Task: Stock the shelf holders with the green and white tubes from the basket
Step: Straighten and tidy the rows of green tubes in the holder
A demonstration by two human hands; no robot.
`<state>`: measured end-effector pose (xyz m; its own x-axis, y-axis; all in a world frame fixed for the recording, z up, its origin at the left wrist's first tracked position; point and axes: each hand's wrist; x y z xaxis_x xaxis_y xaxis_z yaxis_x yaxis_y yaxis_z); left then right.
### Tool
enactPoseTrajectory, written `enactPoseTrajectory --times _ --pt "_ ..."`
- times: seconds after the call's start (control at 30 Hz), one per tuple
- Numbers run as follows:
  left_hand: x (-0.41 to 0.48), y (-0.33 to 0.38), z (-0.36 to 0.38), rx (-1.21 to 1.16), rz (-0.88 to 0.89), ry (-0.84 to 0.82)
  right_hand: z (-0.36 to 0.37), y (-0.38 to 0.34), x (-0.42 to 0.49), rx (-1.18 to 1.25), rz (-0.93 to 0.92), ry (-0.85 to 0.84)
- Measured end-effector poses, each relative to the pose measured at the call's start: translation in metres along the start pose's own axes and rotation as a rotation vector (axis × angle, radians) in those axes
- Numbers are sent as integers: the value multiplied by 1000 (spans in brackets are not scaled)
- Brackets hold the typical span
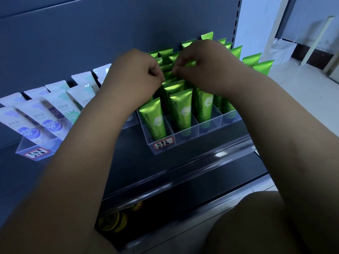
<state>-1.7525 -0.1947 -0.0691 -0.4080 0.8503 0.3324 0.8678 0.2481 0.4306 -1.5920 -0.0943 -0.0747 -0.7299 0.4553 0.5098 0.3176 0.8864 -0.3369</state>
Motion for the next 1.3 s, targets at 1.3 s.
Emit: enactPoseTrajectory --times 1.3 --pt "35 -22 10 13 -158 36 23 -2 50 -235 83 -70"
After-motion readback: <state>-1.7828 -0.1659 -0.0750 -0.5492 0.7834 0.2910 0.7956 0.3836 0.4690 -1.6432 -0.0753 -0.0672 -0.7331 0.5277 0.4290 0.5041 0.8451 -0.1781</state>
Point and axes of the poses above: each hand's wrist, its own x-axis towards the middle knuckle, its own z-axis out of the palm, y = z × x, and after that the axes turned 10 degrees about -z, right-handed
